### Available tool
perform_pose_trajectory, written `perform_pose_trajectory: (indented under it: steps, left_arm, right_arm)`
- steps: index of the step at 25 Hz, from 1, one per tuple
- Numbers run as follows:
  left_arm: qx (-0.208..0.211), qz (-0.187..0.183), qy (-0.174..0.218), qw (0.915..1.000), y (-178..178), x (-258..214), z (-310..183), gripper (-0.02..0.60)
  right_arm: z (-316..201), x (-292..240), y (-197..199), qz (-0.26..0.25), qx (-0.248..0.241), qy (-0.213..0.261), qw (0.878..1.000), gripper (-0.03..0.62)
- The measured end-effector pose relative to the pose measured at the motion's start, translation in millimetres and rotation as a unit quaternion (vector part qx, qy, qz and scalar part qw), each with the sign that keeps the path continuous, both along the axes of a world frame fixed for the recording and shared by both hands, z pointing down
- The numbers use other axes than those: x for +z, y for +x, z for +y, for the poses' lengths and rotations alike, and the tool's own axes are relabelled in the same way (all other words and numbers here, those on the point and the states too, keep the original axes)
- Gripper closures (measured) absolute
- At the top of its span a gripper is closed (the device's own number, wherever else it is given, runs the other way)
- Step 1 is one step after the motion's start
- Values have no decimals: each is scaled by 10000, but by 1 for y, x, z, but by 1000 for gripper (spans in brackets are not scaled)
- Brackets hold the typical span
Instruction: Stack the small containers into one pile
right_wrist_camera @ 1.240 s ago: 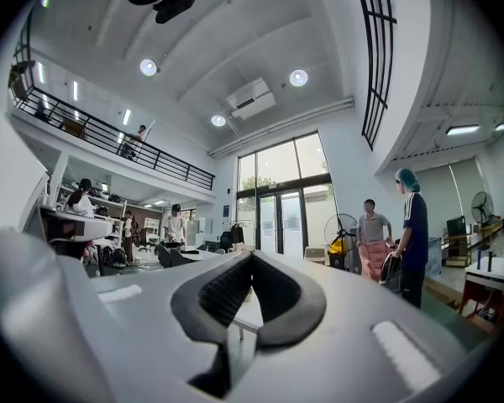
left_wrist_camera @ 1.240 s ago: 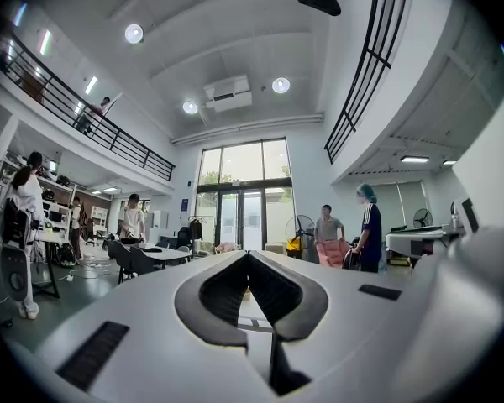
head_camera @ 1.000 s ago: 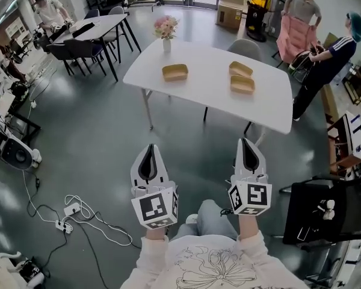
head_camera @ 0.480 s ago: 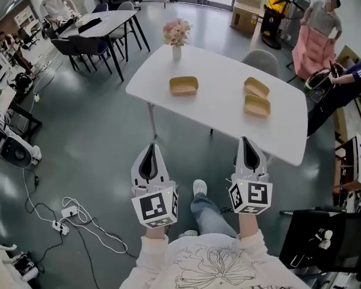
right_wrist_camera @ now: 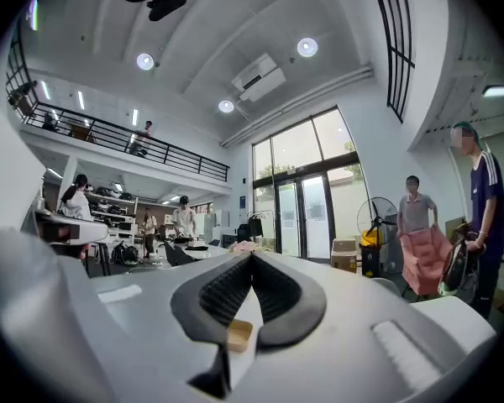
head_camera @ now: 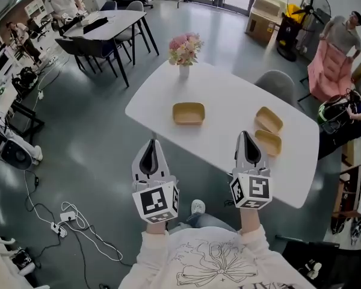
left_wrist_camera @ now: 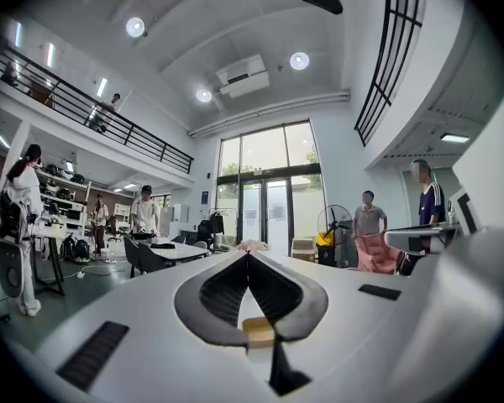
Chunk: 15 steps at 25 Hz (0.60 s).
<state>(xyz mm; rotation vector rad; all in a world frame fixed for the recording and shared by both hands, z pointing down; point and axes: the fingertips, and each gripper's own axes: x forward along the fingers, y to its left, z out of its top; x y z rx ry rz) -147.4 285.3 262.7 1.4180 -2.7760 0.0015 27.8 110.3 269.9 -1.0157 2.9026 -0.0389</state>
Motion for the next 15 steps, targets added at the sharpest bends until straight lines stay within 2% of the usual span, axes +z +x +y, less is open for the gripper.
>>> perform_pose_trajectory:
  steps: [9, 15]
  left_arm:
    - [-306, 159, -266, 9991, -66, 23, -54, 575]
    - [-151, 307, -485, 9982, -124, 49, -90, 574]
  right_arm:
    - [-62, 30, -76, 242, -262, -284, 9990, 583]
    - [-88, 62, -134, 465, -317, -525, 9970, 582]
